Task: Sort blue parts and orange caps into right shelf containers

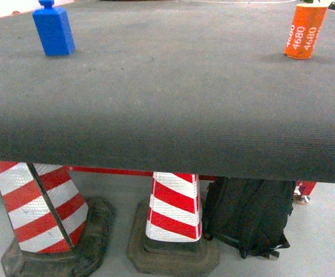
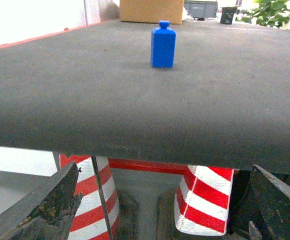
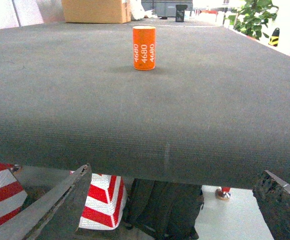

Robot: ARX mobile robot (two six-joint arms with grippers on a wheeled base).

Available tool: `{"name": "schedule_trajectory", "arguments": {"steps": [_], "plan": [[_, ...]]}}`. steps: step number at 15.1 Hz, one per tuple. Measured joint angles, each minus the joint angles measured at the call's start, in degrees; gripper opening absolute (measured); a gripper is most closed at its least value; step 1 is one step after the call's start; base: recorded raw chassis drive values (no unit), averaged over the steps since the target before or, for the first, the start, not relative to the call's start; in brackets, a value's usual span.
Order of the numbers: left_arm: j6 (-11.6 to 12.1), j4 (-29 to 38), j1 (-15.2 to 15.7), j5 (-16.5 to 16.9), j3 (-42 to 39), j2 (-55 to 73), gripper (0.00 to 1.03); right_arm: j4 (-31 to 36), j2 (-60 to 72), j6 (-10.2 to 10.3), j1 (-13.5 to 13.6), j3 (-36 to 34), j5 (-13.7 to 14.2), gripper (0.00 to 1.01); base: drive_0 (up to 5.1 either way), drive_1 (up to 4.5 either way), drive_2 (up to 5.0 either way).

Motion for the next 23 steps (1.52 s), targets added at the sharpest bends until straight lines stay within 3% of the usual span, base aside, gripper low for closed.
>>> {"name": "schedule_trajectory", "arguments": {"steps": [23], "plan": [[-0.02,-0.02,0.00,-0.04,0.00,0.00,0.98,0.11,0.00,0.00,0.00,0.00,0.04,0.98,0.0,0.00,0.0]]}}
